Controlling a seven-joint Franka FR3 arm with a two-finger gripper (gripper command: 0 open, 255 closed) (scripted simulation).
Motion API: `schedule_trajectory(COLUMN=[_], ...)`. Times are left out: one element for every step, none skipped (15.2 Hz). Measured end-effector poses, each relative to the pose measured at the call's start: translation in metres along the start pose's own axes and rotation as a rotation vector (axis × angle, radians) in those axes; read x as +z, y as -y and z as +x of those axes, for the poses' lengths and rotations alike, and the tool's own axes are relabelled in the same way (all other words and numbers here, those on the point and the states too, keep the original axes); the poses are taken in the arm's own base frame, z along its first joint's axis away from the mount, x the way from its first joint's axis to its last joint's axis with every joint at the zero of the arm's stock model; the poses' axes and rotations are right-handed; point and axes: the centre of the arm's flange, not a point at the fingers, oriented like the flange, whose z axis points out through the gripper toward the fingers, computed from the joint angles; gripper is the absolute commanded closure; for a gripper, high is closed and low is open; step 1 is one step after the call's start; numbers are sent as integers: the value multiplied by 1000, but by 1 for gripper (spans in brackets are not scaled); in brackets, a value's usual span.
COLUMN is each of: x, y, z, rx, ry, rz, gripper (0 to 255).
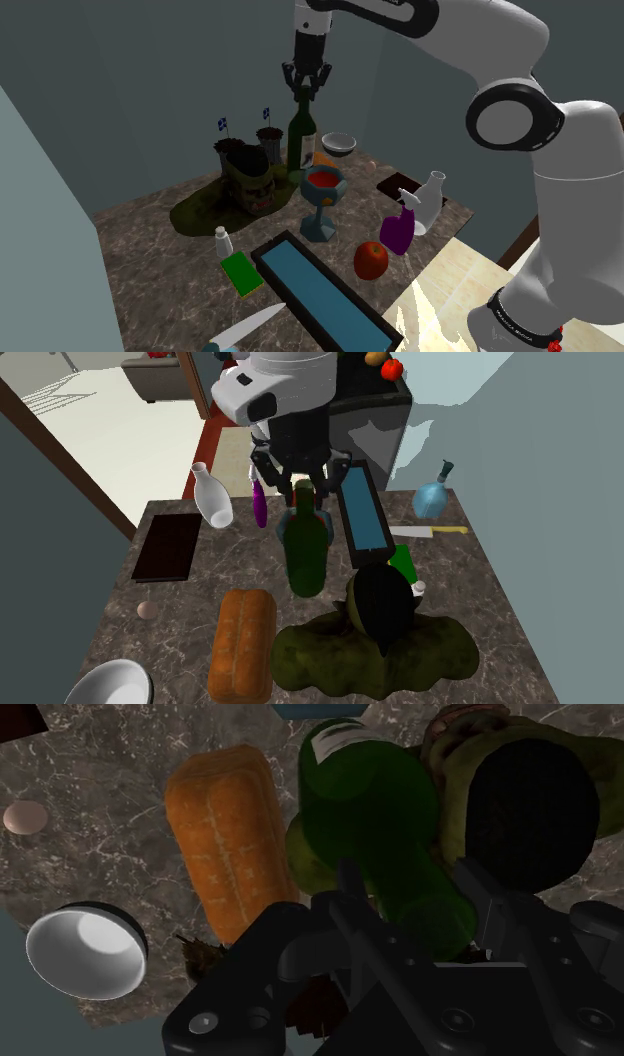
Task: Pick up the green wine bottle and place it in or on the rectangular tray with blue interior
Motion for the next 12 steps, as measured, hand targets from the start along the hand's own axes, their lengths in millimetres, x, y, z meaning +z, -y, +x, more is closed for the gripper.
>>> schedule_trajectory(x=[-5, -9, -15, -18, -22, -28, -34, -41, -46, -48, -53, -60], y=[2, 6, 7, 11, 17, 22, 25, 29, 32, 37, 43, 45], z=[-7, -19, -29, -39, -52, -63, -74, -86, -97, -107, -118, -131], rx=[0, 0, -1, -1, 0, -1, -1, -1, -1, -1, -1, -1], ry=[0, 0, 0, -1, -1, -2, -1, -1, -1, -2, -1, -1], rz=[1, 0, 1, 1, 0, 1, 1, 1, 1, 1, 1, 1], gripper=[255, 255, 255, 255, 255, 255, 255, 255, 255, 255, 255, 255])
